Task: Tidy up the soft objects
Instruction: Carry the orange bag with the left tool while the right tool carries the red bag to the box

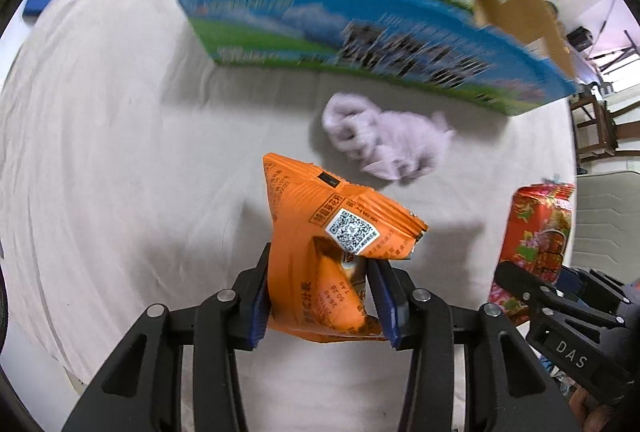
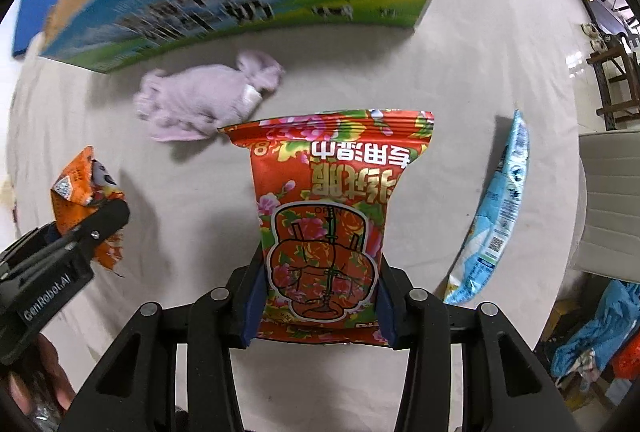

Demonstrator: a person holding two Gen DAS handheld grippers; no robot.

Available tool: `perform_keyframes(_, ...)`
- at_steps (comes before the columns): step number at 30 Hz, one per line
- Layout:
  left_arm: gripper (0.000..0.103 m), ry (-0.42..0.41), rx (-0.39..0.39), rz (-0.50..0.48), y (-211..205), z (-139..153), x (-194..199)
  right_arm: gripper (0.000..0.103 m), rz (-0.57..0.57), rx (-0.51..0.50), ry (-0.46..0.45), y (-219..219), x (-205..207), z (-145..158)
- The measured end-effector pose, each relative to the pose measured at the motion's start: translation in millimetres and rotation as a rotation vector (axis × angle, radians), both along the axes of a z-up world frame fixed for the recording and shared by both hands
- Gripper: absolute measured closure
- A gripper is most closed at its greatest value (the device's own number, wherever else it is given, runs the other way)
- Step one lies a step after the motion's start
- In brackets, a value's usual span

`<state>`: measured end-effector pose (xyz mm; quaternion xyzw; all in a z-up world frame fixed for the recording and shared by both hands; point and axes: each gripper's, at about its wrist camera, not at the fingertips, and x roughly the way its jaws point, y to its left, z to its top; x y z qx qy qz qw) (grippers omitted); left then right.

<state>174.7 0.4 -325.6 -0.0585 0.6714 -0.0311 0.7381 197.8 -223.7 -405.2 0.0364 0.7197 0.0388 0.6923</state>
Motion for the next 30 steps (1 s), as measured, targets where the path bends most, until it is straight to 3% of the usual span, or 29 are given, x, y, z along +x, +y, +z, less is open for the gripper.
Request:
perform_keyframes(11, 0.062, -0.115, -0.113, -0.038, -14.2, 88.3, 39.0, 0.055, -0.011, 0.111, -0.154, -9.3, 26.2, 97.9)
perform_keyframes(17, 0.062, -0.186, -0.118, -0.048, -15.8, 120.3, 100.1, 0.055, -0.037, 0.107, -0.245, -7.3, 75.3, 138.3)
perform_keyframes(23, 0.062, -0.175, -0.103, -0.023, -0.2, 111.3, 168.9, 0.055, -0.039, 0.065, -0.246, 0.4, 135.8, 136.6)
perform_keyframes(30, 0.062, -0.085, -0.090, 0.011, 23.0, 74.9, 238.8, 0.055, -0.046, 0.012, -0.162, 4.3, 190.1, 81.2)
